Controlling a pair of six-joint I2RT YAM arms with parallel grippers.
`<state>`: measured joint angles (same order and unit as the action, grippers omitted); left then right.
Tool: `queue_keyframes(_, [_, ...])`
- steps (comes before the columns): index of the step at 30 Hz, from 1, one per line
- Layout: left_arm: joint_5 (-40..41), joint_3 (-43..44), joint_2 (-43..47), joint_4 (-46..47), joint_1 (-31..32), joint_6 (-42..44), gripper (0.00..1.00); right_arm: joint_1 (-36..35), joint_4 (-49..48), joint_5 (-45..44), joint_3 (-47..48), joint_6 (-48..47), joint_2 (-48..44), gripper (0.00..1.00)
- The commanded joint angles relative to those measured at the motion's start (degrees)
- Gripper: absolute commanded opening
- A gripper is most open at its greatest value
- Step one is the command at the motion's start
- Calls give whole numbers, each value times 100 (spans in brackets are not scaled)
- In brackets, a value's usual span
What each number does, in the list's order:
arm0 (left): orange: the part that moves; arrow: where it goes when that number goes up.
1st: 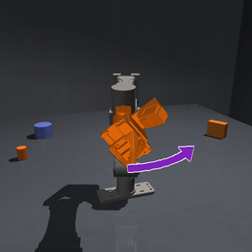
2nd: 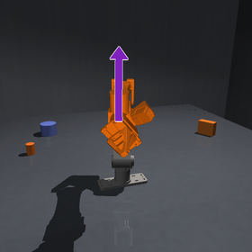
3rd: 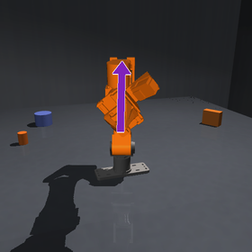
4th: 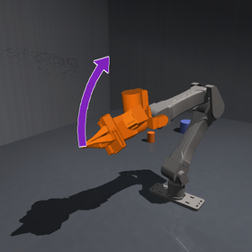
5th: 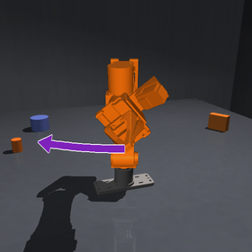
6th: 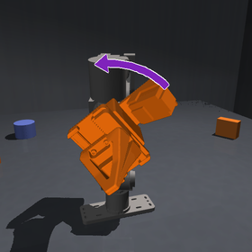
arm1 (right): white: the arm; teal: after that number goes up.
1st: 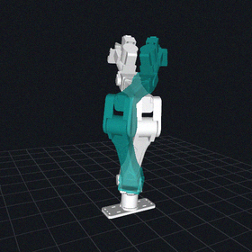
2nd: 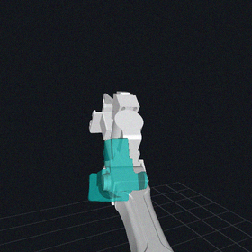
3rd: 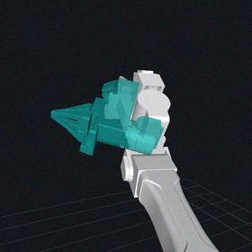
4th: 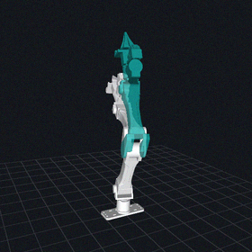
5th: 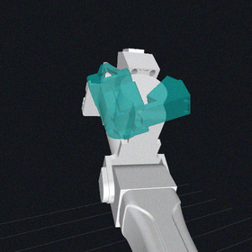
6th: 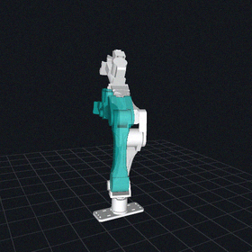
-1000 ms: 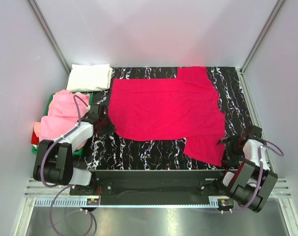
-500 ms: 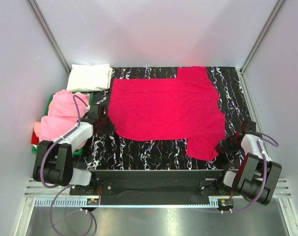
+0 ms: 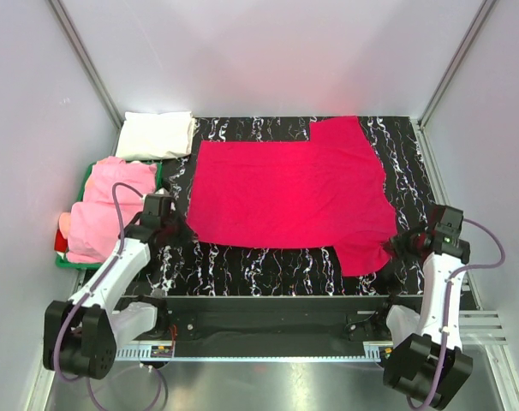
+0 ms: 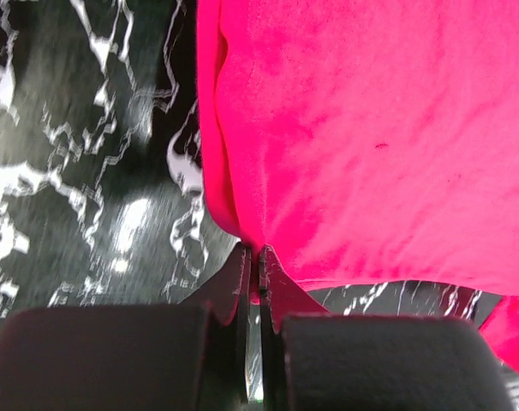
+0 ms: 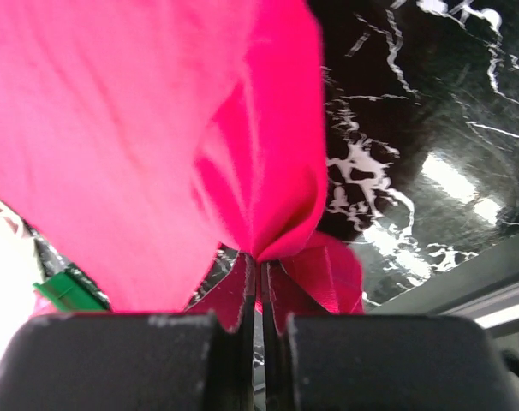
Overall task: Fold and stack the t-shirts
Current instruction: Fold the tshirt
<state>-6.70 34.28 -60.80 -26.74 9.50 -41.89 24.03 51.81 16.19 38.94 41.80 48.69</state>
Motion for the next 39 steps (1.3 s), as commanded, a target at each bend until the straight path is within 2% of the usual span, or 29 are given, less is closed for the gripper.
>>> queue_keyframes(1, [-139,26,375,-515,-9,181,0,-39,313,156,360,-32,44,0])
queue_keyframes(7, [-112,683,297,-920,-53,374,0,-30,-320,490,895,3,729,0])
queue_keyframes(15, [-464,1739,-985,-877,-88,612,0,-161,-839,842,2107,91,2187,0])
queue_keyframes(18, [-560,2248,-1661,-876,-132,717,0,-389,-857,860,2608,65,2951,0])
queue_keyframes(25, [-728,2987,-2664,-982,-273,972,0,-759,-936,693,3470,21,3928,0])
queue_keyframes(39, [-323,3752,-3562,-1368,-624,1464,0,-1102,-629,429,4877,-357,5414,0])
